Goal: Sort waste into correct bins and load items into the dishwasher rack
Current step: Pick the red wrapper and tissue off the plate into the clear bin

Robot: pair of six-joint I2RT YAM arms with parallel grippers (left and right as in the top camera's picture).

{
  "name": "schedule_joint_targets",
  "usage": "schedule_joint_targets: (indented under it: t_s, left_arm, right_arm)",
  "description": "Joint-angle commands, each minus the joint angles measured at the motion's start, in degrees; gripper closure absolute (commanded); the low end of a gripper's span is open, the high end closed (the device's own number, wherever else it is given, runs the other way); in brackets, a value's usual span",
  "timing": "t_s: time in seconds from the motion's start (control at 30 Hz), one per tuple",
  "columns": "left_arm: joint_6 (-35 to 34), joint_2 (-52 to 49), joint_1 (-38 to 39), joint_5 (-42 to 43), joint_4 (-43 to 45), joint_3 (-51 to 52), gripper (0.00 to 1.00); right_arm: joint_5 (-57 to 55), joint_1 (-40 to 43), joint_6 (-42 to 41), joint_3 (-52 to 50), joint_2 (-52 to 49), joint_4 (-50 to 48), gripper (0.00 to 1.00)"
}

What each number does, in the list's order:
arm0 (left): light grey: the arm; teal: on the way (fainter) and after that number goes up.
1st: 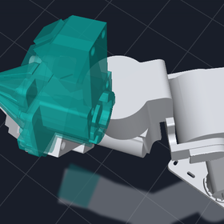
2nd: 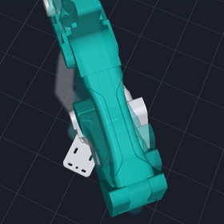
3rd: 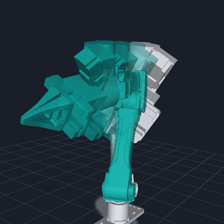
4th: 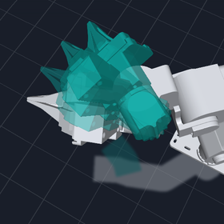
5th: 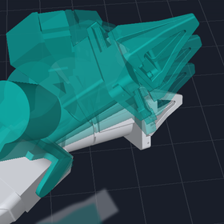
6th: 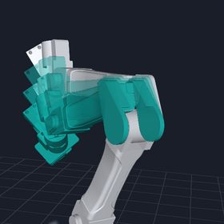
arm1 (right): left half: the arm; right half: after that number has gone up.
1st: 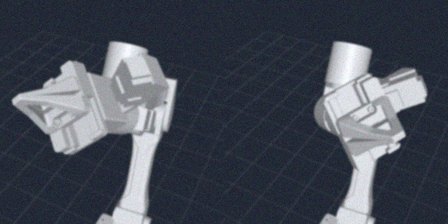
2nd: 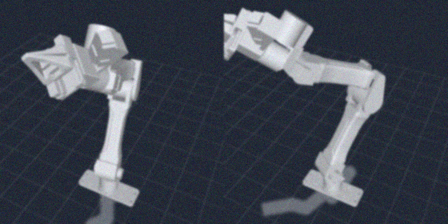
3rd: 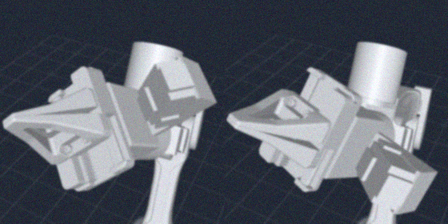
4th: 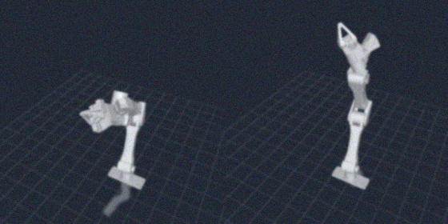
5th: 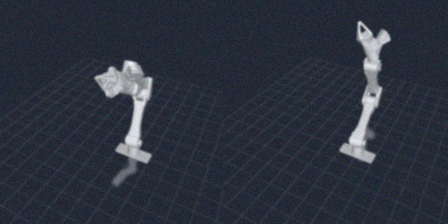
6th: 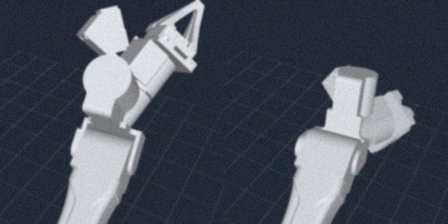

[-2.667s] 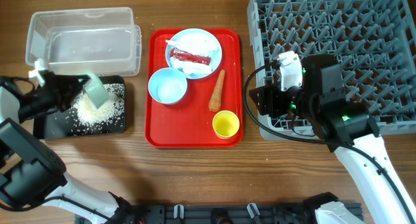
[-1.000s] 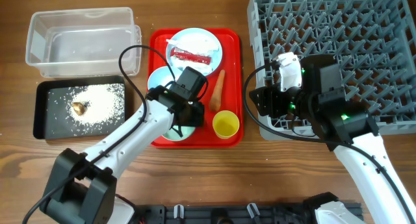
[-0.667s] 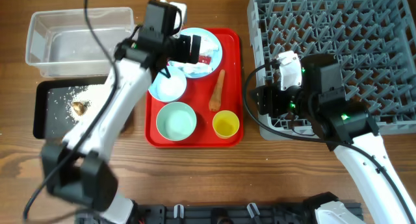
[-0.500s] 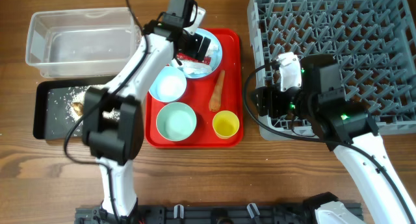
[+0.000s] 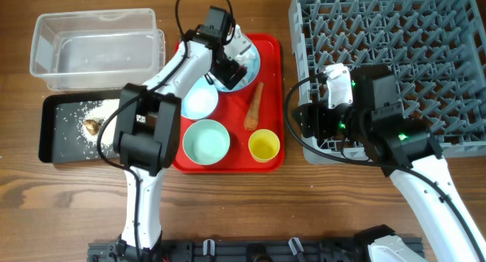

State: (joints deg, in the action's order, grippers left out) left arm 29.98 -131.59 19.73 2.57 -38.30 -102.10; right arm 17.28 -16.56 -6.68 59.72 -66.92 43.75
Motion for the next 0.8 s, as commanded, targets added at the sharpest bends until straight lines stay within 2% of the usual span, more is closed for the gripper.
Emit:
schedule_joint_targets:
  t_s: [0.0,0.03,0.07,0.1,0.2,0.3,0.37,0.47,0.6,0.77]
  left_arm:
    - [1.1,-4.3,-0.1,-0.2,0.4,-0.2,0.13]
    - [1.1,-4.4,0.0,-0.2,0.4,-0.2,0.35]
    - [1.1,-4.4,0.0,-0.2,0.4,-0.2,0.72]
    - [1.1,-4.4,0.0,-0.2,0.4,-0.2,0.96]
    - [-4.2,-4.1,0.0,-0.2,1.5,-0.3,0.96]
    - [-13.4,-1.0,-0.3,-0.3,1.5,-0.7,0.96]
    - [-21.1,4.0,-1.1,-0.3,1.5,-0.8,0.96]
    - [-28.3,12.2,-3.7,-0.2,1.2,-0.8,0.96]
    - [-30.7,20.5,-10.0,-0.2,-0.5,-0.8,0.96]
    - [-30.8,22.0,-20.5,-0.3,-2.4,-0.8,0.96]
  right_arm:
    - [-1.2,0.1,-0.8,0.9,-0.3,0.1,0.22]
    - [-1.2,0.1,-0.8,0.9,-0.3,0.0,0.22]
    - [-1.2,0.1,-0.8,0.9,-0.3,0.0,0.22]
    - [-1.2,0.1,-0.8,0.9,-0.3,0.0,0.22]
    - [-1.2,0.1,-0.8,0.9,-0.3,0.0,0.22]
    - [-1.2,0.1,-0.8,0.9,-0.3,0.0,0.22]
    - [-1.2,0.1,-0.8,0.9,-0.3,0.1,0.22]
    - [-1.2,0.1,-0.9,0.9,-0.3,0.0,0.22]
    - [-1.2,0.1,-0.8,0.9,-0.3,0.0,0.22]
    - [-1.2,0.1,-1.0,0.9,-0.3,0.0,0.22]
